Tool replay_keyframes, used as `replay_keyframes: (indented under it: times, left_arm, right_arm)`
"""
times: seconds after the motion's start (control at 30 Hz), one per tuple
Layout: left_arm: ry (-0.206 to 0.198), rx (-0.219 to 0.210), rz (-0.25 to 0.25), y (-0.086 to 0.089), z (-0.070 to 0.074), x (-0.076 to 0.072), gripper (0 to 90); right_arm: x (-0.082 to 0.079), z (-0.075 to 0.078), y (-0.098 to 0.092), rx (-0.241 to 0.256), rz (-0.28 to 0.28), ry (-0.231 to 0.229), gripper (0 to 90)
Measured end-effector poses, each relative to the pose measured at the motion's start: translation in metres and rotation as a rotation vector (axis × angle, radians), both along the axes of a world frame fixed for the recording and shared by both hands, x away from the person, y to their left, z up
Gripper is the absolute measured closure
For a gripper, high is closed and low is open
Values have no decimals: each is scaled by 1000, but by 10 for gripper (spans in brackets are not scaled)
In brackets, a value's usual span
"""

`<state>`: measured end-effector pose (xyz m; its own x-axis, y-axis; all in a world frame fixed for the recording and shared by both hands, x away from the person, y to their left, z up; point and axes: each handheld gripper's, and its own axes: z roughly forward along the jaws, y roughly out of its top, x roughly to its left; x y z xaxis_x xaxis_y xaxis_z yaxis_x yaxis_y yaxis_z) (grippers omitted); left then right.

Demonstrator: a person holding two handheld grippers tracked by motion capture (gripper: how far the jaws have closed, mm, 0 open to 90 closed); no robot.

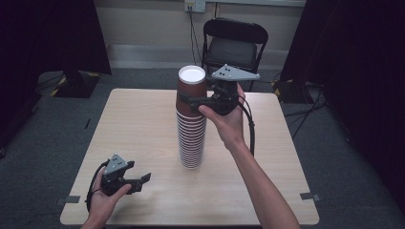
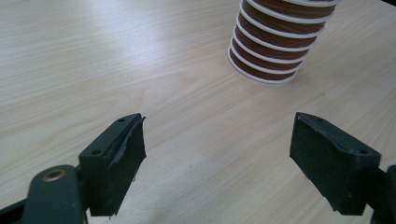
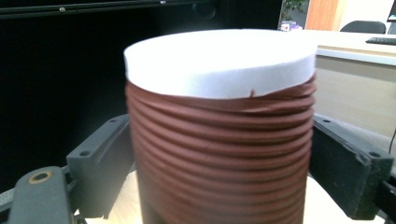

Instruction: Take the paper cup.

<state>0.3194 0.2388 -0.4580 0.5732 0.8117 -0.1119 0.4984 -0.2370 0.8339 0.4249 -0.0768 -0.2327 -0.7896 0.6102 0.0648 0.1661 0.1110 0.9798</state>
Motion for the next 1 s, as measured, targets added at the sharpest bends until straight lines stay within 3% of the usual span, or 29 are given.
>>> replay_keyframes:
  times: [0.1,0.43,0.5,1.0]
  left_arm:
    - [3,1,2,0,0,0,179]
    - [4,5,3,0,0,1,179]
    - [3,5,1,0,0,0,179]
    - [7,9,2,0,-1,1,179]
  right_arm:
    - [6,-8,5,-15,8,27,120]
    - [9,-18,10,-30,-2,43,98]
    - [11,-23,14,-58,-7,57,88]
    - [9,-31,14,-45,-17,29,87]
